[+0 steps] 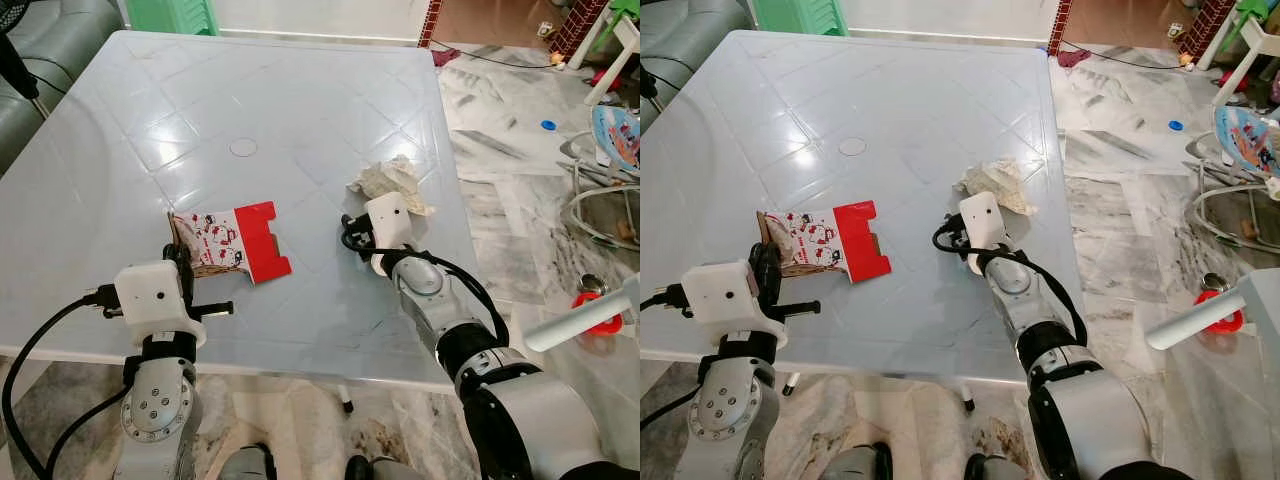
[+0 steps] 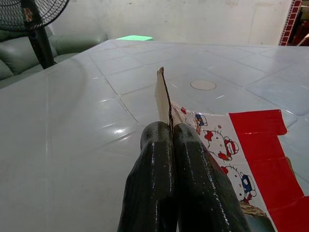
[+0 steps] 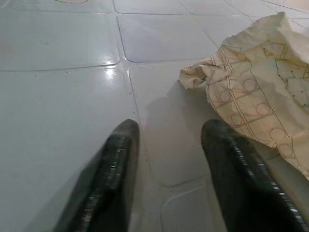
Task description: Picking trash to rubbish bin
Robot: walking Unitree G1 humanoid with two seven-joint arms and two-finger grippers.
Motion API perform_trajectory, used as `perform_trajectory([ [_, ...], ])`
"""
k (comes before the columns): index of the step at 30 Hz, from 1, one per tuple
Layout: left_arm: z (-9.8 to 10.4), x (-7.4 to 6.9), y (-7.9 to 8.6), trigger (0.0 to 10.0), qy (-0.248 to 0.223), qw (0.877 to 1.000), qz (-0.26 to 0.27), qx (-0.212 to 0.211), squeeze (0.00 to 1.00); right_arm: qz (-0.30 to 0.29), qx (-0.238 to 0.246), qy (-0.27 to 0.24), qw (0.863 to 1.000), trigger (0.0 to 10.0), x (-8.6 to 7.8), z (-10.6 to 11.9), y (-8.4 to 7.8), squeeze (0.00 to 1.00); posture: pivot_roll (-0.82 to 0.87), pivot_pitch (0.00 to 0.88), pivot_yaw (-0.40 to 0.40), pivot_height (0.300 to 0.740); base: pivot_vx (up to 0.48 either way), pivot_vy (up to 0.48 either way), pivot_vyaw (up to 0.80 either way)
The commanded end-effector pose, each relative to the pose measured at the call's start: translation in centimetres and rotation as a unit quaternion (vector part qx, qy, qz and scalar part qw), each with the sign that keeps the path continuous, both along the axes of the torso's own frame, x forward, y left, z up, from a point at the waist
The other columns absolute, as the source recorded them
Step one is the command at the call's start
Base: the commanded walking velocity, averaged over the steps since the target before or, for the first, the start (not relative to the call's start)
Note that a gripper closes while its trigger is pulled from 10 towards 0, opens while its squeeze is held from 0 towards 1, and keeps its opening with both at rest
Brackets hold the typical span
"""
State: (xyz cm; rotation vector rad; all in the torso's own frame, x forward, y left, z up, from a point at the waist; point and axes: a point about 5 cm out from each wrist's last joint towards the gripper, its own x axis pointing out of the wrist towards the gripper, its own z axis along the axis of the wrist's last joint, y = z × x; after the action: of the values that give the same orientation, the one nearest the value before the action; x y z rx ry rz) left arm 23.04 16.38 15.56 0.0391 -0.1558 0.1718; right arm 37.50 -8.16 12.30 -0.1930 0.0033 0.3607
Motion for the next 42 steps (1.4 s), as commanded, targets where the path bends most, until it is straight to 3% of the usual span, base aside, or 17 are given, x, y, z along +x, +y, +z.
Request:
perform_trajectory([
  [1, 0.3, -0.1, -0.1, 0.0, -0.002, 1.000, -0.002, 0.005, 0.00, -0.008, 0.004, -0.001, 1.000, 0.0, 0.1, 0.1, -0.3, 0.00, 0.24, 0.195, -0.074, 0.740, 0.000, 0.000, 0.00],
  [22, 0.2, -0.1, -0.1, 0.0, -0.003, 1.000, 0.004, 0.003, 0.00, -0.017, 0.007, -0.027, 0.999, 0.0, 0.3, 0.9, -0.3, 0.00, 0.23, 0.193, -0.087, 0.740, 0.000, 0.000, 0.00],
  [42, 0.1, 0.2, -0.4, 0.0, -0.008, 1.000, 0.004, -0.001, 0.00, -0.013, 0.012, -0.086, 0.996, 0.0, 0.9, 3.4, -0.1, 0.00, 0.21, 0.172, -0.101, 0.740, 0.000, 0.000, 0.00],
])
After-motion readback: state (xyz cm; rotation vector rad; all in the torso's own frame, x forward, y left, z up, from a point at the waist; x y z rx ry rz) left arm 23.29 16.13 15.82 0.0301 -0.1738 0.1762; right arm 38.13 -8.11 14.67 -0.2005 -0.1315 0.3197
